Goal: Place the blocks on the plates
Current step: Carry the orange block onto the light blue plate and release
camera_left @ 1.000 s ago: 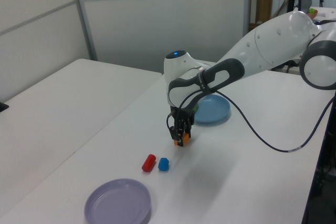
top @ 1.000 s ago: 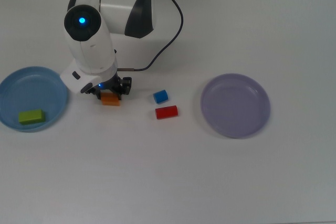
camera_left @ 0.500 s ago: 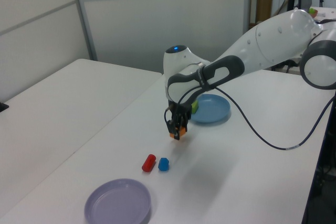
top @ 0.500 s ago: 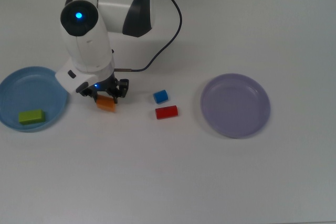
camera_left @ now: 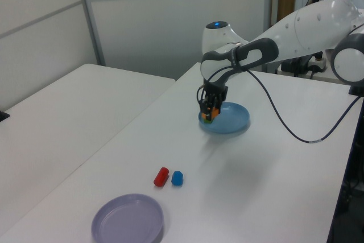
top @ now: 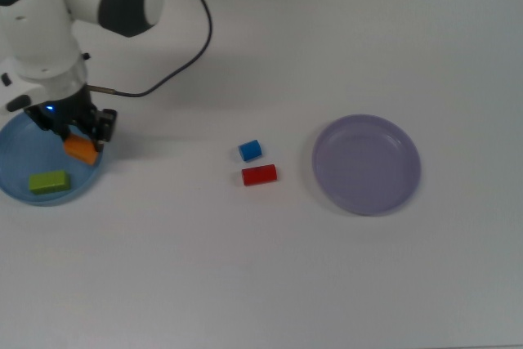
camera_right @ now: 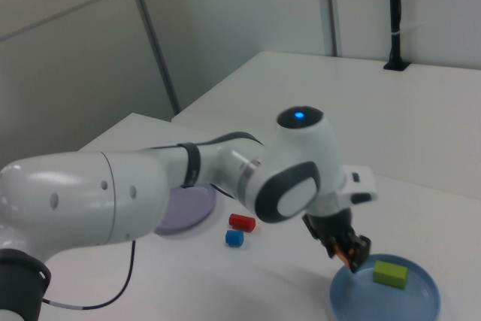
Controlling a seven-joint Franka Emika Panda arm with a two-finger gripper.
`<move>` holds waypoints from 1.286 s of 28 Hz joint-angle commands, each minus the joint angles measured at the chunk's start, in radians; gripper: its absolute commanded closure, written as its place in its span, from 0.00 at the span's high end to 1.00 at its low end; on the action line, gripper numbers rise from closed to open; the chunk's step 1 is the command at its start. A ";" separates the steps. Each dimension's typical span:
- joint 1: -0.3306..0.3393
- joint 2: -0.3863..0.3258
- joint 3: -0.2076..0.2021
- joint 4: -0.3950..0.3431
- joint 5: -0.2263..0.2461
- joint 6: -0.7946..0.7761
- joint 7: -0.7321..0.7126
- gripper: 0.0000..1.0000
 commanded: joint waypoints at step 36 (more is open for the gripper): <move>0.009 0.012 0.045 0.046 0.003 -0.015 -0.010 1.00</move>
